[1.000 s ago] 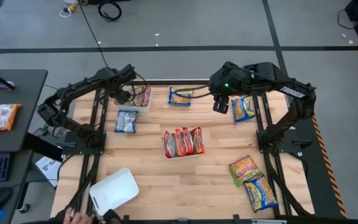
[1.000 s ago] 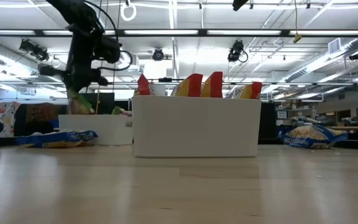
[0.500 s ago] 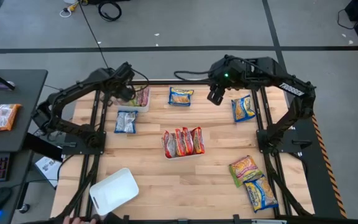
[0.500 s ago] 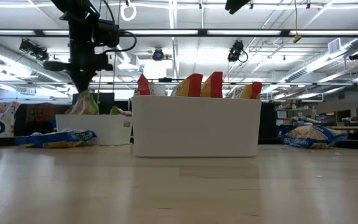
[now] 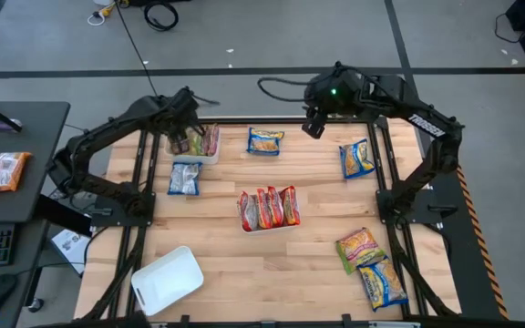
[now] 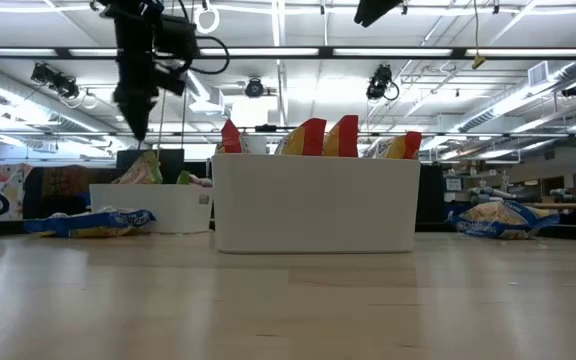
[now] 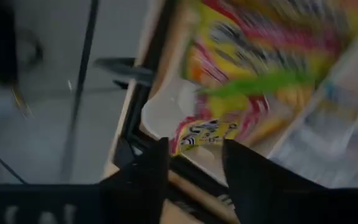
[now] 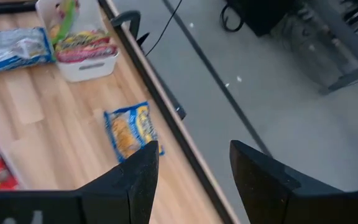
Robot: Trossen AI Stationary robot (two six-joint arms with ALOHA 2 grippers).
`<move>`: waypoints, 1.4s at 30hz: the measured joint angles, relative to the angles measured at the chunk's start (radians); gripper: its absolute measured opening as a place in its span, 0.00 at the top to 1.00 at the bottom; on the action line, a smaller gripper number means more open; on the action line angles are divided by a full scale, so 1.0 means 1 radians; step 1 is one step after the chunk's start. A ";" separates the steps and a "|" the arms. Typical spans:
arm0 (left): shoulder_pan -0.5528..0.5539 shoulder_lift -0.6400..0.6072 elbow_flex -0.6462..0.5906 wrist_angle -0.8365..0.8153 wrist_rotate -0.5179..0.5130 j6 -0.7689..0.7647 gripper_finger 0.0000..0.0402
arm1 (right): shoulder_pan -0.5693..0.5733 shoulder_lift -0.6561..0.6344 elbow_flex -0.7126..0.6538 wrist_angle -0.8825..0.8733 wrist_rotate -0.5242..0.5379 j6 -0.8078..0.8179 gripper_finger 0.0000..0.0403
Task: Sort Maruchan noodles
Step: Put the green noodle pack into the top white bin
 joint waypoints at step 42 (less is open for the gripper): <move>0.121 0.248 -0.159 0.228 0.216 -1.957 0.29 | -0.246 0.055 -0.182 0.293 -0.599 -0.184 0.51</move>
